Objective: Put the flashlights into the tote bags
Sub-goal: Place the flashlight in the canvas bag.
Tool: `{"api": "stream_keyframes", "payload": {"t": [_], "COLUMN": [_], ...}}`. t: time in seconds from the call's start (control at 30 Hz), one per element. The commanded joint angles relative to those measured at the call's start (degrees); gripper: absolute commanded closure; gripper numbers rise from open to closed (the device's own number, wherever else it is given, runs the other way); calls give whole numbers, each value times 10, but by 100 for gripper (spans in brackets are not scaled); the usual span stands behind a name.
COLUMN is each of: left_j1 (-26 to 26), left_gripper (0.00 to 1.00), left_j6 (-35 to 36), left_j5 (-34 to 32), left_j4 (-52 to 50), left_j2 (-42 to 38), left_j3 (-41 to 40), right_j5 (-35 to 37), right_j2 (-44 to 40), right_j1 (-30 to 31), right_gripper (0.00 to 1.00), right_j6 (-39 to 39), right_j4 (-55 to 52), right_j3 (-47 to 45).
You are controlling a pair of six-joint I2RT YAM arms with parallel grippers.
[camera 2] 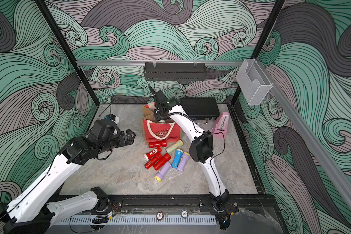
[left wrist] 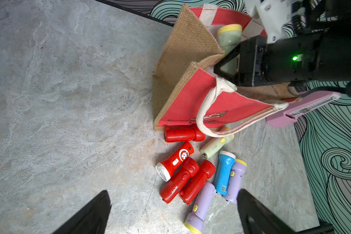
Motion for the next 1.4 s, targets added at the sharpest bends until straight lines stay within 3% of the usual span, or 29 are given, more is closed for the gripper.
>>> {"api": "stream_keyframes", "payload": {"t": [0.0,0.7,0.93,1.37], "left_j1": [4,4,4,4], "left_gripper": [1,1,1,1], "left_j6": [-7,-3,0,-1], "left_j5": [3,-7,-12,-11], "left_j4": [12,15,19,23], "left_j2": [-8,-11,-9,-8], "left_j3": [-4,-5,1,-1], "right_j5": [-8,-31,-22,-1], "right_j2": [6,26,22,-26], "right_j1": [-3,-5,-5,1], "right_gripper": [100,100,93,54], "right_j6": [15,36,35,39], "right_j4": [-2,17,17,23], "right_j3": [-5,-69,-78,-80]}}
